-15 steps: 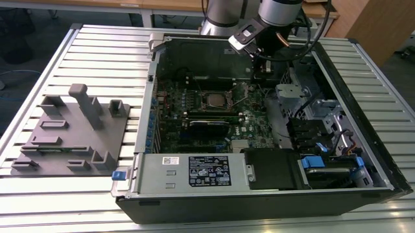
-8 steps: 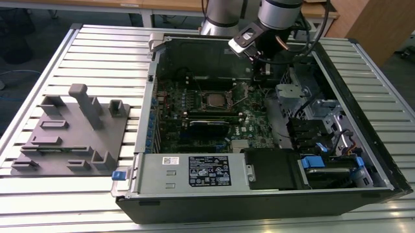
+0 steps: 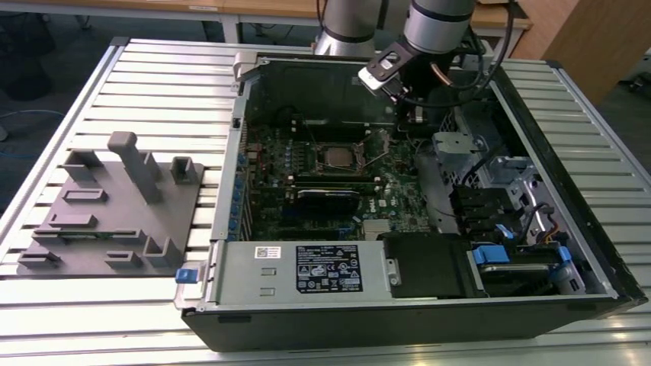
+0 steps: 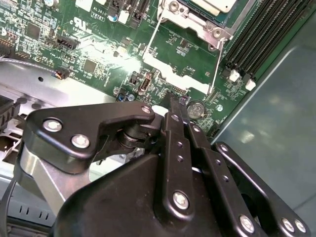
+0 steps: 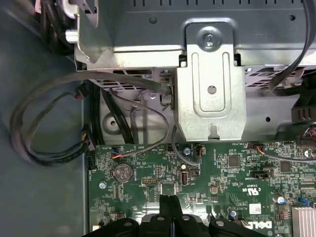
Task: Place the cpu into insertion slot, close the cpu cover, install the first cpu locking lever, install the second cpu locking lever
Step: 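Close the cpu cover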
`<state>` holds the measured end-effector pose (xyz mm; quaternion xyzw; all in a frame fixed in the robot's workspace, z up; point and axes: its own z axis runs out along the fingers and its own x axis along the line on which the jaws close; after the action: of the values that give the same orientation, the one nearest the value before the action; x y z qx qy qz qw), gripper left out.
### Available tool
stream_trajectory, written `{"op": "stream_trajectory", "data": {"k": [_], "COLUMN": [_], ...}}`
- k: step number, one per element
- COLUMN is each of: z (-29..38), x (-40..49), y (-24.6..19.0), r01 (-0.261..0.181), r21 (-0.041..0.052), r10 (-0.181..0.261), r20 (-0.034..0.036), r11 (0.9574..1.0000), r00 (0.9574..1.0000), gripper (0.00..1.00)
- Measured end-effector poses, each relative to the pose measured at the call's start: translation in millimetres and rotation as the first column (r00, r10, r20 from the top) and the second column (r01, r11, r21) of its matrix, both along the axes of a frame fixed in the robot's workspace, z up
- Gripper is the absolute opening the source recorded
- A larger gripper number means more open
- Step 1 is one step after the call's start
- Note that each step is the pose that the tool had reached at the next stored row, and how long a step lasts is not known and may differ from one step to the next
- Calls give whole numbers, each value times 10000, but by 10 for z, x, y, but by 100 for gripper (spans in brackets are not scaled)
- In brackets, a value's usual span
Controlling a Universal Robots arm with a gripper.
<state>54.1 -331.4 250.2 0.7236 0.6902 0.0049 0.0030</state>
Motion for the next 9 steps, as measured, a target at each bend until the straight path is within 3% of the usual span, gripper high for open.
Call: {"op": "stream_trajectory", "data": {"k": [9], "z": [-71], "x": [-4], "y": [0], "r01": [1], "r21": [2], "r10": [-1], "r20": [0], "r11": [10000], "r00": [10000], "gripper": [10]}}
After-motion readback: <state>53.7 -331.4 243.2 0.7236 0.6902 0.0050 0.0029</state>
